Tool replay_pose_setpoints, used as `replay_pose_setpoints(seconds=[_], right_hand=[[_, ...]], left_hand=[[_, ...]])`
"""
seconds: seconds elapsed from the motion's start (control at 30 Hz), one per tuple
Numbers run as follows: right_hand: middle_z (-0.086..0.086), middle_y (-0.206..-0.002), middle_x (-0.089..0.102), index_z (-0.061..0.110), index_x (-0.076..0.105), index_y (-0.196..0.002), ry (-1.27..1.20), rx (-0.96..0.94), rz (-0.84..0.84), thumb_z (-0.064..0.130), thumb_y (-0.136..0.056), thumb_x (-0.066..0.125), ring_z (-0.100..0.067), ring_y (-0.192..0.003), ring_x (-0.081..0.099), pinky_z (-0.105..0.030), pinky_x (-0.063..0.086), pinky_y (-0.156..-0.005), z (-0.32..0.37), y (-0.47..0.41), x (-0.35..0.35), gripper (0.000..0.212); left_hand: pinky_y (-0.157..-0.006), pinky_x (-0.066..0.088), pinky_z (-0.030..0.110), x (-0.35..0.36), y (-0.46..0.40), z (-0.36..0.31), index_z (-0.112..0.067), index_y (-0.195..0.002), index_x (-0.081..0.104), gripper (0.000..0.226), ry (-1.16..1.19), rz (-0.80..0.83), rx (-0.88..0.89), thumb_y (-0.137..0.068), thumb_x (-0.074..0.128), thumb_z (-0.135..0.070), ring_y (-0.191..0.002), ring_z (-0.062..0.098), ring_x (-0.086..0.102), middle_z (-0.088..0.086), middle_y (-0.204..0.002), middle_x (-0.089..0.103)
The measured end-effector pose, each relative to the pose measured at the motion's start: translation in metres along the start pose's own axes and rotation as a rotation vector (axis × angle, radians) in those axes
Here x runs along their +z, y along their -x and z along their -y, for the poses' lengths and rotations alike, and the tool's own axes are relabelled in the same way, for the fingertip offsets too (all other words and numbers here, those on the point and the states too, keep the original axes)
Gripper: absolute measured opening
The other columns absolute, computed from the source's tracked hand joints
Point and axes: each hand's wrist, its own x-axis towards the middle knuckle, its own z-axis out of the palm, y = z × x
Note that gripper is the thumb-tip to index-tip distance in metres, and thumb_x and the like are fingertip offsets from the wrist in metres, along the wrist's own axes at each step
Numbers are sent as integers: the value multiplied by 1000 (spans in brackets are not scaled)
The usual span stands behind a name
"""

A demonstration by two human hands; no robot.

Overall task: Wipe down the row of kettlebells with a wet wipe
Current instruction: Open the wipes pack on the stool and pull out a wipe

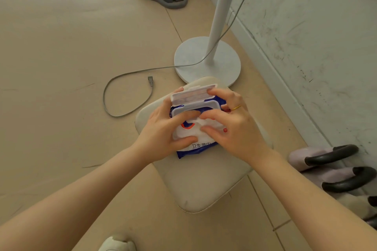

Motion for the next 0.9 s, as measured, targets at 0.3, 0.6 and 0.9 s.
replay_pose_setpoints(seconds=[0.3, 0.6, 0.9], right_hand=[[2, -76, 60, 14, 59, -83, -346, 225, -20, 17, -89, 50, -11, -72, 52, -26, 46, -66, 20, -9, -7, 11], [17, -65, 48, 26, 47, -79, -836, 763, -339, 14, -98, 36, -7, -65, 45, -28, 42, -64, 17, -18, -27, 25], [3, -68, 42, 18, 46, -74, -821, 1233, -473, 13, -95, 38, -10, -62, 40, -22, 34, -57, -8, -11, -36, 24]], left_hand=[[-98, 44, 46, -3, 0, 0, -28, -117, 56, 44, -41, 19, 20, -77, 62, -46, -130, 24, 38, 13, -145, 31], [-92, 48, 46, -5, 1, -2, -38, -120, 48, 46, -60, 30, -28, -77, 57, -51, -119, 22, 44, 10, -147, 32], [-102, 26, 34, 0, 3, -13, -25, -111, 50, 32, -323, -224, 177, -81, 59, -28, -120, 28, 44, 9, -137, 36]])
